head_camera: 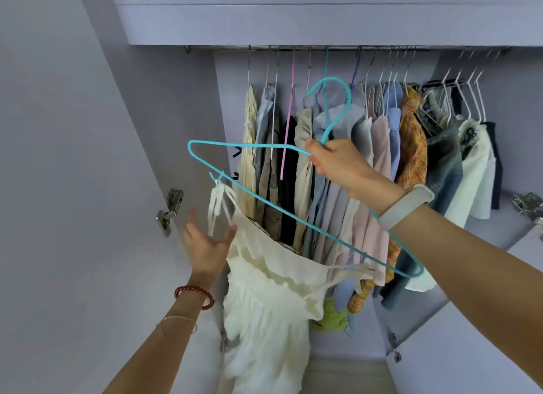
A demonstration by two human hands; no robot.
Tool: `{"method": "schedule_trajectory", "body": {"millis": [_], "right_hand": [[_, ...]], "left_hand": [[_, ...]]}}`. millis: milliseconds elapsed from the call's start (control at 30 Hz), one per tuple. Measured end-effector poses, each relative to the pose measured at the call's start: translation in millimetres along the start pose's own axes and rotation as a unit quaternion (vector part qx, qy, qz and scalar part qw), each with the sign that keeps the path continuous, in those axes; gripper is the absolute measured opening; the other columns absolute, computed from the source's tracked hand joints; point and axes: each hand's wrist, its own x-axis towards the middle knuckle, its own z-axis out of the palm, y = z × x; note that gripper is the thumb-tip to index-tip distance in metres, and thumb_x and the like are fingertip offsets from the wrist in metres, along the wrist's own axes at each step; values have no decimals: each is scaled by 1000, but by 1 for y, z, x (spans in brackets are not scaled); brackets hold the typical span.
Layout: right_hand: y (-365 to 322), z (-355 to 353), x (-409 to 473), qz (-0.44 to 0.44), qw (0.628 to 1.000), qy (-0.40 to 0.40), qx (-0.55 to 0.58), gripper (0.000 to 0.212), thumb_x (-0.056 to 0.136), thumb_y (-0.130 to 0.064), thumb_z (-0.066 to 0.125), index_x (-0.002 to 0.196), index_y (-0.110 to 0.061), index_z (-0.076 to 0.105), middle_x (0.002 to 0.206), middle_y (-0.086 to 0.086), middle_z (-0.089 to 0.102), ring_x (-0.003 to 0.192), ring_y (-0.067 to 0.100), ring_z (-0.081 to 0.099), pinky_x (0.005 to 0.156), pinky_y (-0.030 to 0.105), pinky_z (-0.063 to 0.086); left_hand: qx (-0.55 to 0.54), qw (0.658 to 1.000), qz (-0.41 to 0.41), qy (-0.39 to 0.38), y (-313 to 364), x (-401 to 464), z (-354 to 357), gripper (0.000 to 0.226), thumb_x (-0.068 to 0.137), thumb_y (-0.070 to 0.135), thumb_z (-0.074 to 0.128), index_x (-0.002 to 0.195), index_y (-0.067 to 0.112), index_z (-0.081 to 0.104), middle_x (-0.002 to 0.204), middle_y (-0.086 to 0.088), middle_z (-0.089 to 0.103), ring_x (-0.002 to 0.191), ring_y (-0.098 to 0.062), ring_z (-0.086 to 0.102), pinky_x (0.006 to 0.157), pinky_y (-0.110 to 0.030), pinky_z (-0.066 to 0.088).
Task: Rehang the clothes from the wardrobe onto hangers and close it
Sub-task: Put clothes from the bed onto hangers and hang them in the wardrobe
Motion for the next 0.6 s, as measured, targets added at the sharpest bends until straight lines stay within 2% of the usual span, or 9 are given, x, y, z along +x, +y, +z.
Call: {"method": "schedule_trajectory", "body": {"millis": [67,167,233,300,333,400,467,600], "right_hand": [[-9,-2,1,44,997,-46,44,42,93,-42,44,64,-14,48,53,-1,37,31,4,29,32,14,22],[-25,6,2,87,984,-106,118,38,96,-40,40,69,-13,43,55,-2,29,26,2,20,30,13,13],[-36,20,3,106,973,-126,159,37,97,-35,38,68,-13,40,55,-1,25,25,2,18,31,13,12],[-47,39,8,124,961,-136,208,37,98,-31,38,66,-13,38,54,-1,23,25,3,17,32,12,11],[-52,49,11,130,956,-135,227,38,98,-30,38,65,-13,37,54,-1,24,24,3,17,31,12,11],[-64,70,22,140,946,-123,267,38,99,-27,39,64,-12,36,55,0,25,22,3,18,31,11,11],[-74,92,32,142,934,-103,310,38,99,-23,39,63,-12,35,56,1,25,20,2,19,29,9,11],[-82,131,54,144,922,-79,350,36,100,-19,35,64,-14,32,57,1,25,19,1,20,27,9,12]], "left_hand": [[-45,992,-86,-85,-2,7,5,94,79,25,72,146,15,6,150,-8,20,137,-26,25,111,-44,27],[-82,976,-167,-111,-3,12,14,77,87,27,61,146,12,14,149,-10,26,132,-36,35,109,-48,30],[-89,980,-156,-85,10,16,16,64,91,28,56,143,11,23,146,-11,31,130,-35,37,108,-47,32],[-95,990,-87,-65,34,18,10,51,93,26,52,138,11,33,135,-5,40,123,-25,42,102,-34,37],[-107,991,-45,-62,48,18,4,42,93,25,52,132,13,40,126,0,45,116,-20,46,94,-27,38],[-153,985,16,-77,77,16,-10,17,94,22,51,109,17,56,105,6,57,101,-14,53,84,-22,41],[-190,974,24,-122,97,8,-24,13,95,17,48,93,18,60,89,4,64,84,-12,59,77,-21,47],[-219,936,-39,-274,103,-11,-43,26,98,24,40,108,8,58,80,-3,68,70,-14,66,71,-24,54]]}}
